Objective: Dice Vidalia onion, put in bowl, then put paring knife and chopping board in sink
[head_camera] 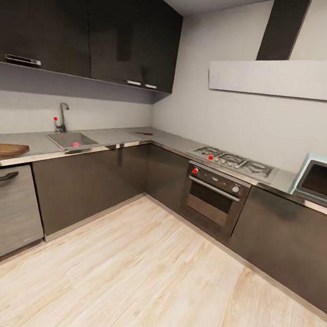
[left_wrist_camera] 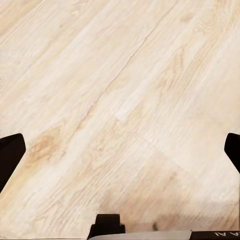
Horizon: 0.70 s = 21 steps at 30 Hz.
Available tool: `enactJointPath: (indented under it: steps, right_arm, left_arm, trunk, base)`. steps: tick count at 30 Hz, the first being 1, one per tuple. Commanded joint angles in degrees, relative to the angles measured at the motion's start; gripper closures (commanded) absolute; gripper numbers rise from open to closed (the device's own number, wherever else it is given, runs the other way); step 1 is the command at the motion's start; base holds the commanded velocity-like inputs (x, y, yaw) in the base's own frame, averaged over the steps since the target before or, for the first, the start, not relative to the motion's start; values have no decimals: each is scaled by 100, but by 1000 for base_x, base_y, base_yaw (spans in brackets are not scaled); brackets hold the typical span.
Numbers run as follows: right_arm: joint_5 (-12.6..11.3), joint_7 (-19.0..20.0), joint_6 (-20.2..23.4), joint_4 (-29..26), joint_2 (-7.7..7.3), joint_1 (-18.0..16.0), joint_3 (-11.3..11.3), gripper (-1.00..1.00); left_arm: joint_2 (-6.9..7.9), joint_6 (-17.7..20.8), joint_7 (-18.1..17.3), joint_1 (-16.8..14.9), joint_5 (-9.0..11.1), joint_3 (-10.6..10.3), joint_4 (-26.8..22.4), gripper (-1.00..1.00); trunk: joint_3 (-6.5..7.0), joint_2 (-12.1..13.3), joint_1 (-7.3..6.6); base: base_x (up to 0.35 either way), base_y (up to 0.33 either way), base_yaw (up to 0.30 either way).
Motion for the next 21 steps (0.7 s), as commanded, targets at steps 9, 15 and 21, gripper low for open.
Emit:
enactJointPath:
  steps: [9, 15, 21]
  right_arm:
    - [0, -17, -17, 3, 5, -2, 0, -100]
    - [0, -17, -17, 3, 4, -2, 0, -100]
    - [0, -16, -17, 3, 2, -2, 0, -100]
  left_arm:
    - [-2, -12, 2, -1, 4, 1, -5, -100]
    - [-5, -12, 2, -1, 4, 1, -5, -100]
    - [-5, -12, 2, -1, 4, 1, -6, -100]
  trunk:
    - [-5, -3, 0]
    - [-5, -3, 0]
    - [-5, -3, 0]
  base:
    - [0, -281, 266]
    - [0, -315, 266]
    - [0, -317, 266]
